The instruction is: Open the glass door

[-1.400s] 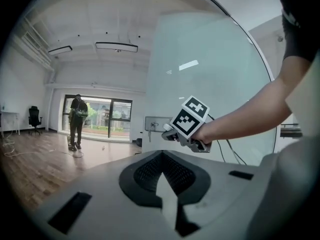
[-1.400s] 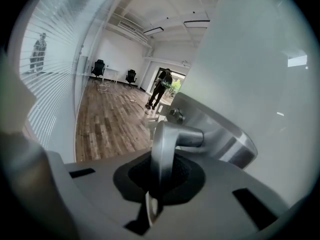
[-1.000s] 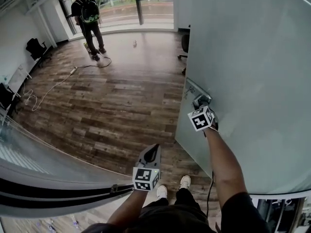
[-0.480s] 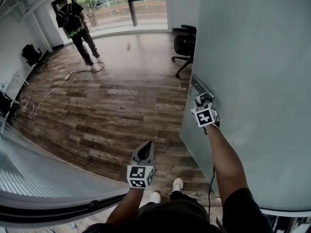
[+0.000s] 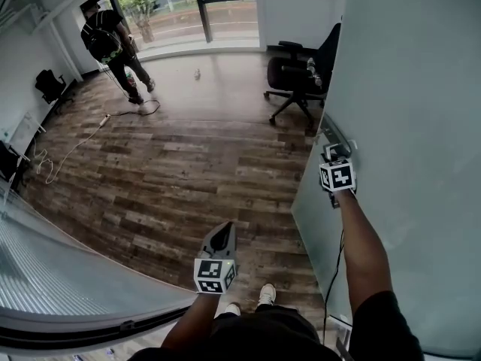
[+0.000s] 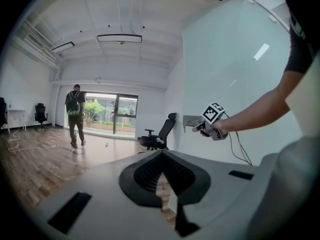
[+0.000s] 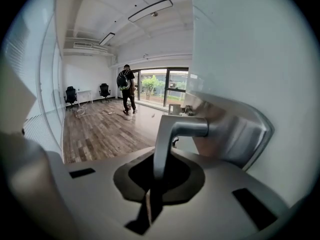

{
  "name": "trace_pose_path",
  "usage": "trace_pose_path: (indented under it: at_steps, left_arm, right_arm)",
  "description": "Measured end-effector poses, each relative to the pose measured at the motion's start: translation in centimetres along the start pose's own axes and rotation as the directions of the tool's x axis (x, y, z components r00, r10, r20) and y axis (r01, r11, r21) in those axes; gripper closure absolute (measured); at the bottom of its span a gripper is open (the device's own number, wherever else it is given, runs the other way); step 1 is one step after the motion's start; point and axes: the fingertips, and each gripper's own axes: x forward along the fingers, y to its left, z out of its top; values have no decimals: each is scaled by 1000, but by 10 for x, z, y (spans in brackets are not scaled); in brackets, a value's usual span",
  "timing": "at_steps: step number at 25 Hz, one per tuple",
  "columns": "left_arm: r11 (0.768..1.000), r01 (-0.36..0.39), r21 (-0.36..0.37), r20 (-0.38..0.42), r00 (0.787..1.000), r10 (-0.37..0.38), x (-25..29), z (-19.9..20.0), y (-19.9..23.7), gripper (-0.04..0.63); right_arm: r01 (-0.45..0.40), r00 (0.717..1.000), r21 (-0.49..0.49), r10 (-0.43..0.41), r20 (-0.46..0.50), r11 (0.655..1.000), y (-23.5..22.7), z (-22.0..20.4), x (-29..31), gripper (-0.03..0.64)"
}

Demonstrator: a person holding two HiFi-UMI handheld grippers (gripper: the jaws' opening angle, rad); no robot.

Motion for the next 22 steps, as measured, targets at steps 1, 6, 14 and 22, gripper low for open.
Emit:
trace_pose_path:
  at_steps: [1, 6, 14, 22]
  left_arm:
    - [1000, -2, -1, -5, 1000, 2, 3, 0, -2, 592]
    - [1000, 1, 23, -22, 1000, -1, 19, -7, -11, 592]
    - [999, 14, 43, -34, 999, -13, 38, -5, -22, 592]
    - [999, 12, 51, -40, 999, -10, 45, 2, -27, 592]
  right_arm:
    - [2, 1000, 13, -2, -1, 1000, -11, -1, 0, 603]
    - [25, 999, 61, -23, -22, 998, -62, -10, 7, 603]
    - [73, 996, 113, -68, -49, 991, -126, -21, 6, 603]
    - [93, 993, 110, -84, -85, 990, -154, -24, 1, 603]
